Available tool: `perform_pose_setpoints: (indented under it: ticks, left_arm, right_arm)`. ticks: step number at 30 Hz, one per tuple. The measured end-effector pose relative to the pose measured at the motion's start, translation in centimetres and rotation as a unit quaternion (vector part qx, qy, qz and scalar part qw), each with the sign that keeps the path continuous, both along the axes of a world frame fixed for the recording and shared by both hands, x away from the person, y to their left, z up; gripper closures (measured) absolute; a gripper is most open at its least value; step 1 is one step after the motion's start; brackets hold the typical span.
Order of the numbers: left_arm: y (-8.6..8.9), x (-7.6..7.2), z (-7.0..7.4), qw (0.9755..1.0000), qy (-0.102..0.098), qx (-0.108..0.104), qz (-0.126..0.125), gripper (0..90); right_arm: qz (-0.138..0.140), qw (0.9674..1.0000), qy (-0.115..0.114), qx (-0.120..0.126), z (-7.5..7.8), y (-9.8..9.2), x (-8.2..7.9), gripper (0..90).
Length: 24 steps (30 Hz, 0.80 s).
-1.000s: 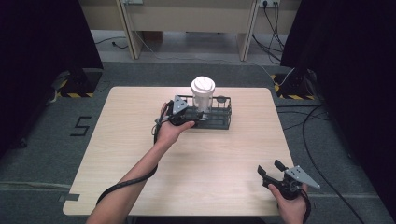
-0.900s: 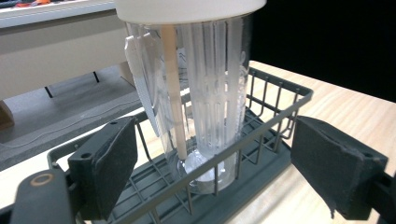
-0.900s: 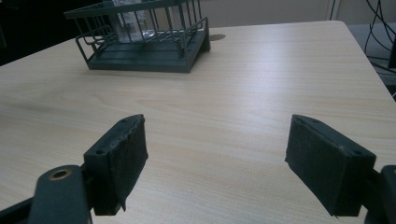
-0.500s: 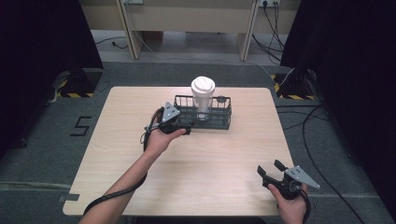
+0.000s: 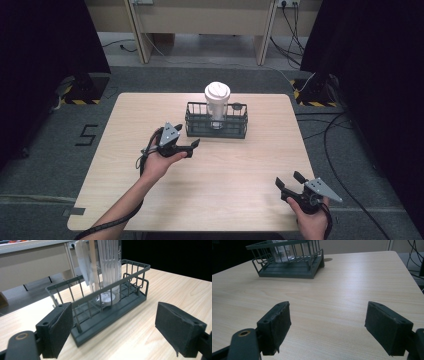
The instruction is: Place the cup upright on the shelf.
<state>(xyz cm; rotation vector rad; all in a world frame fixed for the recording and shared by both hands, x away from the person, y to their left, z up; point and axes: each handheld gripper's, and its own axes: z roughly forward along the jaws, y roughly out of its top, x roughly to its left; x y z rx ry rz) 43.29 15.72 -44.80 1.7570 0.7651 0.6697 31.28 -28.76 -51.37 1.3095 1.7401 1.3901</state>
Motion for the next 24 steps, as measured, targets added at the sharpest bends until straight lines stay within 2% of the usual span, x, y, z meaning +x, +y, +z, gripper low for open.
perform_pose_setpoints:
  ticks: [7, 14, 19, 24]
  left_arm:
    - [1.4, -2.0, -1.2, 1.0, 0.0, -0.002, 0.002, 14.5]
    - [3.1, -4.0, -2.7, 0.9998, 0.012, -0.005, 0.012, 14.5]
    - [3.8, -5.2, -3.6, 0.9995, 0.021, -0.016, 0.019, 14.5]
    - [3.9, -5.8, -3.8, 0.9992, 0.025, -0.022, 0.022, 14.5]
  right_arm:
    - [-0.001, 1.0, 0.0, 0.001, 0.0, 0.0, 0.0, 21.0]
    - [-0.002, 1.0, 0.001, 0.0, 0.0, 0.0, 0.0, 21.0]
    - [-0.003, 1.0, 0.001, 0.001, 0.0, 0.0, 0.0, 21.1]
    - [-0.002, 1.0, 0.002, 0.001, 0.0, 0.1, 0.0, 21.1]
